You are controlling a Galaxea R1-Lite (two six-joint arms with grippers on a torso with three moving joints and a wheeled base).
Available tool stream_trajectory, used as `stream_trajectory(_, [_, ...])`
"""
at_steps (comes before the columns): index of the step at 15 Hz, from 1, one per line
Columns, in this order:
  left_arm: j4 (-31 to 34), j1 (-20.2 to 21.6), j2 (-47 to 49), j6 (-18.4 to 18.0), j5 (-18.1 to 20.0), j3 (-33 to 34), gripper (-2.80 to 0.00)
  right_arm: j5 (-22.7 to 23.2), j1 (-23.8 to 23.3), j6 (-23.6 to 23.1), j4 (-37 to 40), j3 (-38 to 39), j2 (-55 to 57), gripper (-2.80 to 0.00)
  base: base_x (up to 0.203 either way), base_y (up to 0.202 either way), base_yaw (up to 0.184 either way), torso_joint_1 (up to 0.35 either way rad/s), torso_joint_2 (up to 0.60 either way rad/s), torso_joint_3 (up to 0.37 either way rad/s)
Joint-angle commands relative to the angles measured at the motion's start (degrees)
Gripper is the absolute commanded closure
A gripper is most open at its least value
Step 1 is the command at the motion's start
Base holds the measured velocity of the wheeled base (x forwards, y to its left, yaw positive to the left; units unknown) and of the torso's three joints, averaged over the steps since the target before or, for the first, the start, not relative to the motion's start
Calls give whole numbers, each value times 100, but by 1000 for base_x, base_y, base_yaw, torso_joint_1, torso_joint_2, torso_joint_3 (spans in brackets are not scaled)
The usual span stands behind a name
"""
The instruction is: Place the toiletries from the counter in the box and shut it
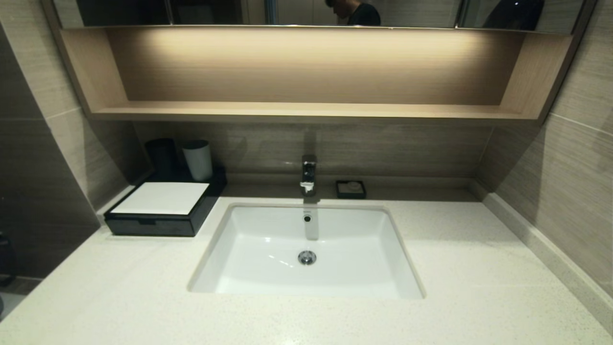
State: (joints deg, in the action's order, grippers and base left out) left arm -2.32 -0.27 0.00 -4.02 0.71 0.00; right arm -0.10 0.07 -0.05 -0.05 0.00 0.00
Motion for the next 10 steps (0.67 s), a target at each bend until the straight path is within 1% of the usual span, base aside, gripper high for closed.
stream_trajectory(1, [-14,-8,9,41,-18,114,0,1,1,-4,-4,9,0,0,0,0,0,0,0,0])
stream_trajectory(5, [-27,-8,6,305,-35,114,0,1,1,-4,-4,9,0,0,0,0,0,0,0,0])
stream_trajectory(10, [-23,-8,9,305,-36,114,0,1,1,-4,-4,9,0,0,0,0,0,0,0,0])
